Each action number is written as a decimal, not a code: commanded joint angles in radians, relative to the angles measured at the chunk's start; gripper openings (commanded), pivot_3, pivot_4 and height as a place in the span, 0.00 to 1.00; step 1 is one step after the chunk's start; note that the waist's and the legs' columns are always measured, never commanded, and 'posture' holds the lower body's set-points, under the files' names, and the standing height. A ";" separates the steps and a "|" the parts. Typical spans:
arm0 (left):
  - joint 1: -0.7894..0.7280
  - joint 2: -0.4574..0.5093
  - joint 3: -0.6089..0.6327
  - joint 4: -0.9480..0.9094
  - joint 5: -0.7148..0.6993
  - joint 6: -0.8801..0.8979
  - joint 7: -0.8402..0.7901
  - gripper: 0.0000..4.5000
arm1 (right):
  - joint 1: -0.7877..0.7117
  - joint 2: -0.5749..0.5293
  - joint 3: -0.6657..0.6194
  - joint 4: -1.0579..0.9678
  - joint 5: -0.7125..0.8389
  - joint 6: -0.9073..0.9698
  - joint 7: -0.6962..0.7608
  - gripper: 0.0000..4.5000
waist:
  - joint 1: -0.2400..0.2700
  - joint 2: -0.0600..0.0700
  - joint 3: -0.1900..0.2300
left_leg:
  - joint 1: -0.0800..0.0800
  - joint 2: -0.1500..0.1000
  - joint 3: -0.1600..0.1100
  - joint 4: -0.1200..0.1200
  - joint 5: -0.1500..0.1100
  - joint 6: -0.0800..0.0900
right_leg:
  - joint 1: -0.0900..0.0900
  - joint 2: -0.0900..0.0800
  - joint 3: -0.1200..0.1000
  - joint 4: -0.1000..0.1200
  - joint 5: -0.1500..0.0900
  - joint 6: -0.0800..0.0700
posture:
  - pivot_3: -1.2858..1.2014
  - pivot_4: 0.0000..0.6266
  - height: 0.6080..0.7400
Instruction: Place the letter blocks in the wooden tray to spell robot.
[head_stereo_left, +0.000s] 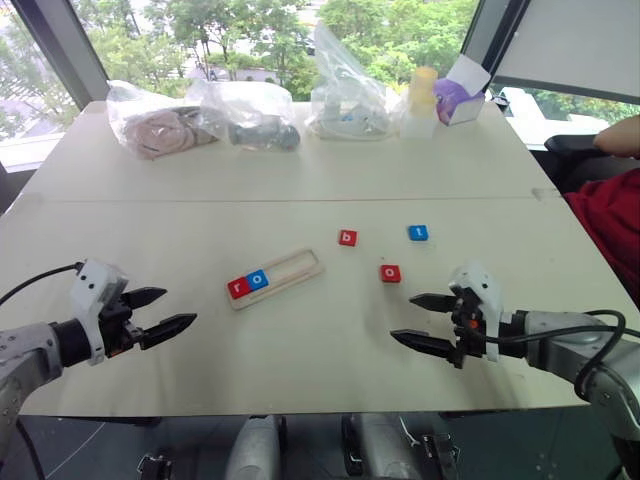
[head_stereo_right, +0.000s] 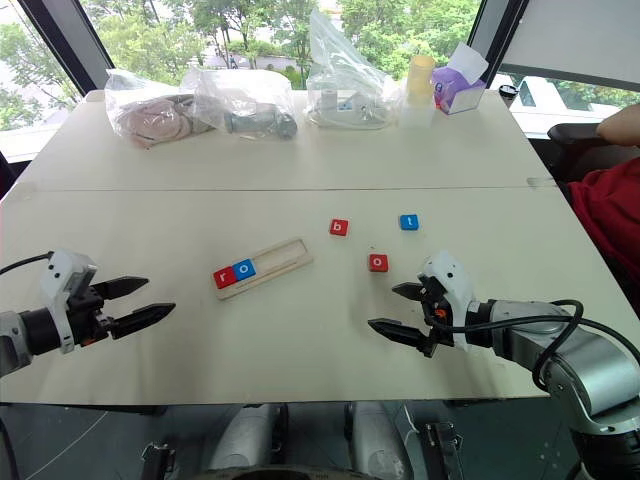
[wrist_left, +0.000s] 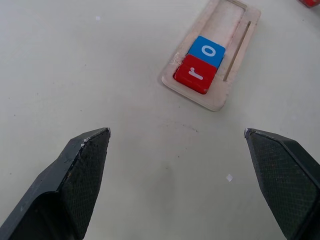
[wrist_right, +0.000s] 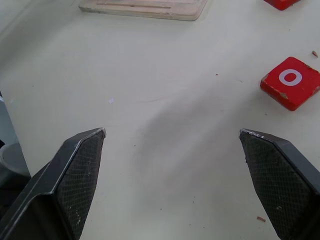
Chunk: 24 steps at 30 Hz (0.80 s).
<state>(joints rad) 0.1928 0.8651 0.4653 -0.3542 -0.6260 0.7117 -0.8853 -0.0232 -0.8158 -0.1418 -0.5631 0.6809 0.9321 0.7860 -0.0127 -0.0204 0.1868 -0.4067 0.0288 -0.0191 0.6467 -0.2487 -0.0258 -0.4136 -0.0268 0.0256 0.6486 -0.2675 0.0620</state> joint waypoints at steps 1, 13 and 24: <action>-0.010 0.010 0.014 -0.003 0.018 -0.030 0.004 1.00 | -0.009 -0.007 -0.010 -0.006 0.001 -0.018 -0.002 0.98 | 0.000 0.000 0.000 | 0.000 0.000 0.000 0.000 0.000 0.000 | 0.000 0.000 0.000 0.000 0.000 0.000 | 0.52 0.24 1.00; 0.015 0.015 0.000 -0.005 0.053 -0.048 -0.003 1.00 | -0.017 -0.008 -0.001 0.004 -0.003 -0.028 -0.003 0.98 | 0.000 0.000 0.000 | 0.000 0.000 0.000 0.000 0.000 0.000 | 0.000 0.000 0.000 0.000 0.000 0.000 | 0.52 0.24 1.00; -0.061 0.113 -0.039 0.094 0.106 -0.119 -0.099 1.00 | -0.090 -0.017 0.028 0.034 0.007 -0.023 0.025 0.98 | 0.000 0.000 0.000 | 0.000 0.000 0.001 -0.001 0.000 0.000 | -0.001 0.000 0.000 0.000 0.000 0.000 | 0.52 0.24 1.00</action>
<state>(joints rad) 0.1521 0.9529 0.4361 -0.2660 -0.5388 0.6298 -0.9554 -0.0931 -0.8179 -0.1182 -0.4801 0.6567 0.9048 0.7984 -0.0131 -0.0200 0.1872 -0.4074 0.0290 -0.0185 0.6461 -0.2487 -0.0258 -0.4155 -0.0263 0.0255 0.6491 -0.2675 0.0619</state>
